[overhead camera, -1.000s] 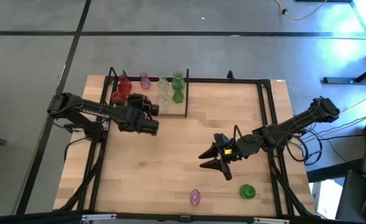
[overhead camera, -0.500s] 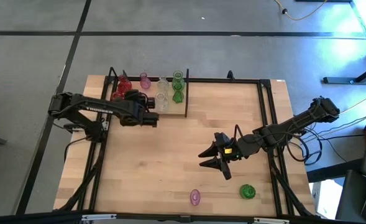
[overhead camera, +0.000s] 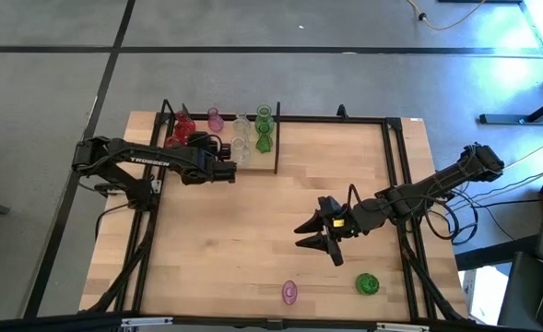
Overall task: Sort vases onto shelf
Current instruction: Put the left purple vase on the shelf aligned with the other purple vase
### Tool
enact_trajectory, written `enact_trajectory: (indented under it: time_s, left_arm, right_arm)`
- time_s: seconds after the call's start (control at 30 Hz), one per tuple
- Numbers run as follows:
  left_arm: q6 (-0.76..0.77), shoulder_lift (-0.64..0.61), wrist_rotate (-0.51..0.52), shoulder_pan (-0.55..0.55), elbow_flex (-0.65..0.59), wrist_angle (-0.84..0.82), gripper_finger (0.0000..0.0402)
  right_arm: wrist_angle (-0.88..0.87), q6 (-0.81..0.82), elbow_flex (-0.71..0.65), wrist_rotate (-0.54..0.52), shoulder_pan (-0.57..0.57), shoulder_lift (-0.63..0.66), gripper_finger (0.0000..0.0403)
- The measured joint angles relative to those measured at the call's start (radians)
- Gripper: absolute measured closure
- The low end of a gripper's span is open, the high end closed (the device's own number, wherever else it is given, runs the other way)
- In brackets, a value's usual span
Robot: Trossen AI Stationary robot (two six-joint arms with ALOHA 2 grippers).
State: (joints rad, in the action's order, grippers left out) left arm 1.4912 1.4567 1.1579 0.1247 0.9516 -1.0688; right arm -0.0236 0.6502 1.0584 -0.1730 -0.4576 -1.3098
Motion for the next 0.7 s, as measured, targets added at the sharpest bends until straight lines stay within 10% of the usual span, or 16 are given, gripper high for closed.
enact_trajectory:
  time_s: [0.7]
  left_arm:
    - [-0.009, 0.0, 0.004, 0.001, 0.0, 0.013, 0.0219]
  right_arm:
    - [0.023, 0.03, 0.0, 0.0, 0.0, 0.0, 0.0235]
